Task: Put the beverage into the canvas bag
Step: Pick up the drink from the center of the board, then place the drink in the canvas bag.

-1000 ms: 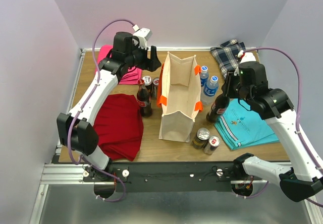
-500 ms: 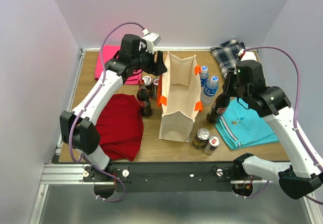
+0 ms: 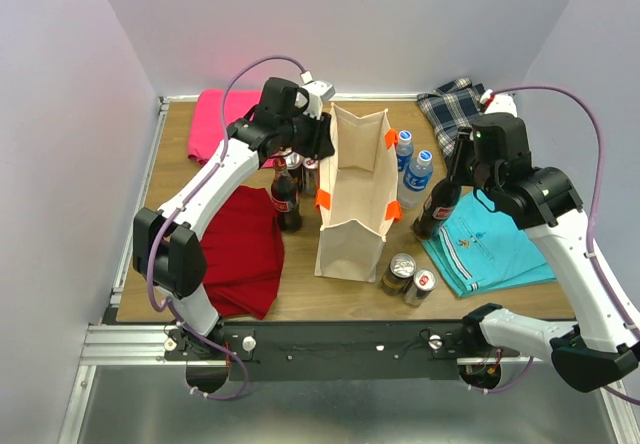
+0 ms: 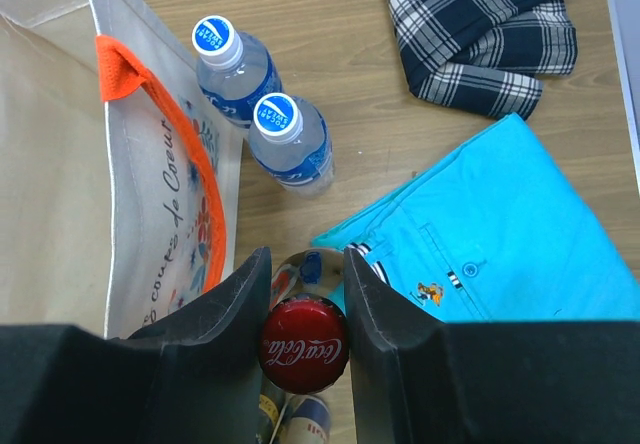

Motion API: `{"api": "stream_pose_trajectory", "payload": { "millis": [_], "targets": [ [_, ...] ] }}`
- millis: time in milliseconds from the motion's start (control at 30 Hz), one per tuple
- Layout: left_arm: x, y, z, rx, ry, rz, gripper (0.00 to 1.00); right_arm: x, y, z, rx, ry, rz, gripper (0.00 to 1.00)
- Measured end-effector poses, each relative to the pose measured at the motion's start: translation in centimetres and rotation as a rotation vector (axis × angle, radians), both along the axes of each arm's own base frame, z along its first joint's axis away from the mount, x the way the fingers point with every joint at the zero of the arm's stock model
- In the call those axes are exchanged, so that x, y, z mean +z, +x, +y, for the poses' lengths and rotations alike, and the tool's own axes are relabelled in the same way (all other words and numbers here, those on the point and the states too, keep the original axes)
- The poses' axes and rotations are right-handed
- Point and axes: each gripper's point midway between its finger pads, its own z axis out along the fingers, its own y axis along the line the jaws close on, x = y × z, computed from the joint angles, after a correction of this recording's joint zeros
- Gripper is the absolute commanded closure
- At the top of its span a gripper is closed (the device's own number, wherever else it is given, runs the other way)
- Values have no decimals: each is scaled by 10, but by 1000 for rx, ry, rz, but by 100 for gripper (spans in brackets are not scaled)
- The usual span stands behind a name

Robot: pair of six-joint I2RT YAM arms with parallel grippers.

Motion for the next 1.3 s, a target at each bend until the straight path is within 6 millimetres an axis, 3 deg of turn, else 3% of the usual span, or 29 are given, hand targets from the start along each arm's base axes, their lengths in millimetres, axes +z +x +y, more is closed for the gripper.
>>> {"api": "stream_pose_trajectory", "payload": {
  "millis": [67, 233, 800, 1300],
  "targets": [
    [-3, -1, 0, 4, 11, 5, 69, 2, 1, 0, -2, 0, -4, 99],
    [-5, -2, -1, 9, 28, 3, 100, 4, 2, -2, -11, -5, -7, 99],
    [-5, -1, -1, 64, 78, -13, 100, 45, 15, -20, -118, -53, -102, 99],
    [-6, 6, 5, 158, 81, -5, 100, 109, 49, -21, -160, -84, -277, 99]
  ]
}}
